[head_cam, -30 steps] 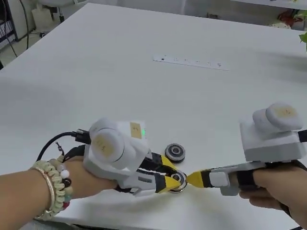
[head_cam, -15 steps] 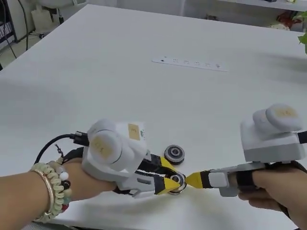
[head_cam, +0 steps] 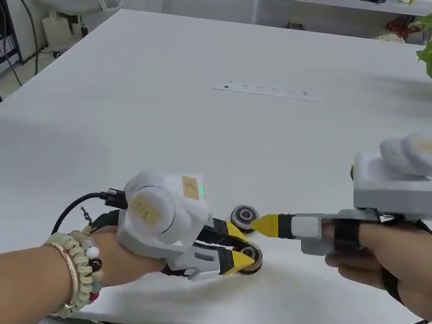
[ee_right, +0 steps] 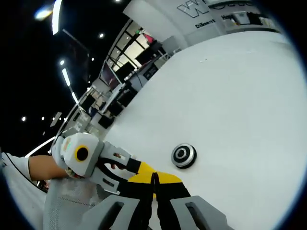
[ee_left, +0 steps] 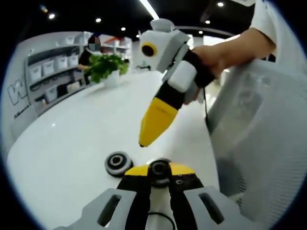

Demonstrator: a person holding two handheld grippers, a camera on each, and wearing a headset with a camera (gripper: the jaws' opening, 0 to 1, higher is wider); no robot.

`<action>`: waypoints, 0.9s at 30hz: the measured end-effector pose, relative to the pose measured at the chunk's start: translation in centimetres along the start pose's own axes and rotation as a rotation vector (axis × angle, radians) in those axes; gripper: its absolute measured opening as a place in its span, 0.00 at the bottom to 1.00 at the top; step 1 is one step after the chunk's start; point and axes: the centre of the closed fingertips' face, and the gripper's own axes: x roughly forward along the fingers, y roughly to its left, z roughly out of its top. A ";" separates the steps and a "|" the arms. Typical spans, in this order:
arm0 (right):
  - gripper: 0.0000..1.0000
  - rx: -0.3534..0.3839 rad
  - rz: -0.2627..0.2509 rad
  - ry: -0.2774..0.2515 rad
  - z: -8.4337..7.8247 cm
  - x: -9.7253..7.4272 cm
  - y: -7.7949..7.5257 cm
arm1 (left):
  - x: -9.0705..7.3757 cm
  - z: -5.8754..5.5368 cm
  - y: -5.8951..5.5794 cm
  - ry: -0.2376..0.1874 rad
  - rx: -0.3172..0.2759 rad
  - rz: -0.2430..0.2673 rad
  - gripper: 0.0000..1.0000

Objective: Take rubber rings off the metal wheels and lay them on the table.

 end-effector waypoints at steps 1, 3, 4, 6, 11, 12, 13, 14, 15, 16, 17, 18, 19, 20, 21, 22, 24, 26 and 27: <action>0.00 0.009 -0.002 0.004 -0.1 0.0 -0.1 | 0.0 0.0 0.0 0.000 -0.001 -0.001 0.15; 0.00 0.006 -0.011 -0.008 0.1 -0.2 -0.4 | 0.0 0.0 0.0 0.001 0.001 -0.001 0.15; 0.00 0.005 -0.013 -0.014 0.2 -0.3 -0.4 | 0.0 0.0 0.0 0.002 0.001 -0.001 0.15; 0.00 -0.001 -0.021 -0.020 0.4 -0.3 -0.6 | 0.0 0.0 0.0 0.002 0.002 -0.001 0.15; 0.00 -0.066 -0.071 0.053 -1.0 -0.1 -1.9 | 0.0 0.0 0.0 0.002 0.003 -0.003 0.15; 0.00 -0.098 -0.082 0.074 -1.4 -0.1 -2.2 | 0.0 0.0 0.0 0.002 0.004 -0.004 0.15; 0.00 -0.108 -0.086 0.082 -1.5 0.0 -2.2 | 0.0 0.0 -0.1 0.002 0.004 -0.004 0.15; 0.00 -0.126 -0.086 0.092 -1.7 0.1 -2.1 | 0.0 0.0 -0.1 0.001 0.004 -0.005 0.15; 0.00 -0.140 -0.083 0.099 -1.8 0.2 -2.0 | 0.0 0.0 -0.1 0.001 0.005 -0.005 0.15; 0.00 -0.152 -0.081 0.106 -1.9 0.2 -2.0 | 0.1 0.0 0.0 0.001 0.005 -0.006 0.15; 0.00 -0.167 -0.083 0.117 -2.0 0.3 -2.2 | 0.1 0.0 0.0 0.000 0.005 -0.007 0.15; 0.00 -0.194 -0.080 0.132 -2.3 0.3 -2.3 | 0.1 0.0 0.0 -0.001 0.005 -0.008 0.15; 0.00 -0.208 -0.085 0.144 -2.5 0.3 -2.3 | 0.1 0.0 0.0 -0.002 0.005 -0.009 0.15; 0.00 -0.225 -0.097 0.154 -2.6 0.3 -2.5 | 0.1 0.0 0.0 -0.003 0.005 -0.009 0.15; 0.00 -0.256 -0.108 0.166 -2.6 0.2 -3.0 | 0.1 0.0 0.0 -0.003 0.005 -0.010 0.15; 0.00 -0.273 -0.113 0.176 -2.8 0.2 -3.2 | 0.1 0.0 0.0 -0.003 0.005 -0.010 0.15; 0.00 -0.308 -0.116 0.200 -3.2 0.2 -3.5 | 0.1 0.0 0.0 -0.004 0.004 -0.012 0.15; 0.00 -0.358 -0.113 0.241 -3.8 0.2 -3.6 | 0.1 0.0 0.0 -0.005 0.004 -0.014 0.15; 0.00 -0.387 -0.107 0.265 -4.2 0.3 -3.4 | 0.1 0.0 0.0 -0.005 0.004 -0.014 0.15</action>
